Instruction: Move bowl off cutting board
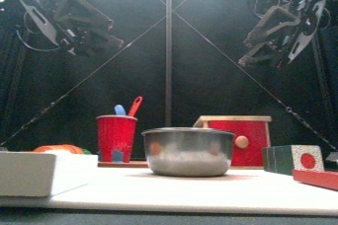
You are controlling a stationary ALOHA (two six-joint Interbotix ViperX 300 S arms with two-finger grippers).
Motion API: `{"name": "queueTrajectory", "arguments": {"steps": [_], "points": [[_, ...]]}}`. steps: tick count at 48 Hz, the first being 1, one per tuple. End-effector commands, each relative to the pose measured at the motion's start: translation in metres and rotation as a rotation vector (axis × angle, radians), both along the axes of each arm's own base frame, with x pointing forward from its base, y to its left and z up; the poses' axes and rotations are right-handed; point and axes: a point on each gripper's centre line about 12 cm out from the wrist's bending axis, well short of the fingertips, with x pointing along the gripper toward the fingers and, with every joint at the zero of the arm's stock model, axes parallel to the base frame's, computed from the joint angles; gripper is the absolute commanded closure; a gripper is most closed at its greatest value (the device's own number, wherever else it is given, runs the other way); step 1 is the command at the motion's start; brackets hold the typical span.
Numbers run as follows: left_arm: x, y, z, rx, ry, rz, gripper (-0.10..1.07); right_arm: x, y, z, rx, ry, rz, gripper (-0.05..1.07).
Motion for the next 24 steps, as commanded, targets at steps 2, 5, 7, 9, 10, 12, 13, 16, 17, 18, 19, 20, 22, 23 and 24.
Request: {"name": "queueTrajectory", "arguments": {"steps": [2, 5, 7, 9, 10, 12, 13, 16, 17, 18, 19, 20, 22, 23, 24], "points": [[-0.002, 0.005, 0.009, 0.009, -0.038, 0.015, 0.11, 0.003, -0.002, 0.005, -0.012, -0.028, -0.009, 0.19], [-0.003, 0.006, 0.011, 0.01, -0.044, 0.019, 0.11, 0.004, -0.003, 0.002, -0.005, -0.019, -0.013, 0.19], [-0.004, 0.006, 0.012, 0.01, -0.049, 0.017, 0.11, 0.006, -0.003, 0.0, -0.001, -0.009, -0.015, 0.19], [-0.005, 0.006, 0.012, 0.01, -0.049, 0.017, 0.11, 0.007, -0.003, -0.003, 0.005, 0.003, -0.018, 0.19], [-0.005, 0.006, 0.011, 0.008, -0.047, 0.017, 0.11, 0.008, -0.003, -0.005, 0.01, 0.009, -0.02, 0.19], [-0.005, 0.006, 0.01, 0.007, -0.044, 0.018, 0.11, 0.011, -0.004, -0.007, 0.028, 0.021, -0.032, 0.18], [-0.006, 0.006, 0.009, 0.006, -0.042, 0.02, 0.11, 0.012, -0.004, -0.009, 0.041, 0.027, -0.04, 0.18], [-0.006, 0.007, 0.008, -0.001, -0.04, 0.025, 0.11, 0.019, -0.006, -0.016, 0.115, 0.055, -0.081, 0.18], [-0.006, 0.006, 0.008, -0.002, -0.04, 0.024, 0.11, 0.021, -0.007, -0.018, 0.142, 0.065, -0.099, 0.18], [-0.006, 0.007, 0.008, -0.004, -0.04, 0.026, 0.11, 0.024, -0.008, -0.02, 0.171, 0.074, -0.116, 0.18], [-0.006, 0.007, 0.008, -0.002, -0.038, 0.026, 0.11, 0.026, -0.009, -0.022, 0.204, 0.083, -0.138, 0.18], [-0.006, 0.006, 0.008, -0.002, -0.038, 0.025, 0.11, 0.029, -0.01, -0.025, 0.236, 0.095, -0.157, 0.18], [-0.006, 0.007, 0.008, -0.002, -0.038, 0.026, 0.11, 0.033, -0.012, -0.03, 0.283, 0.118, -0.189, 0.18], [-0.006, 0.006, 0.008, 0.001, -0.038, 0.024, 0.11, 0.035, -0.013, -0.033, 0.306, 0.132, -0.202, 0.17], [-0.006, 0.007, 0.008, 0.0, -0.04, 0.025, 0.11, 0.039, -0.013, -0.036, 0.33, 0.147, -0.213, 0.17]]}}
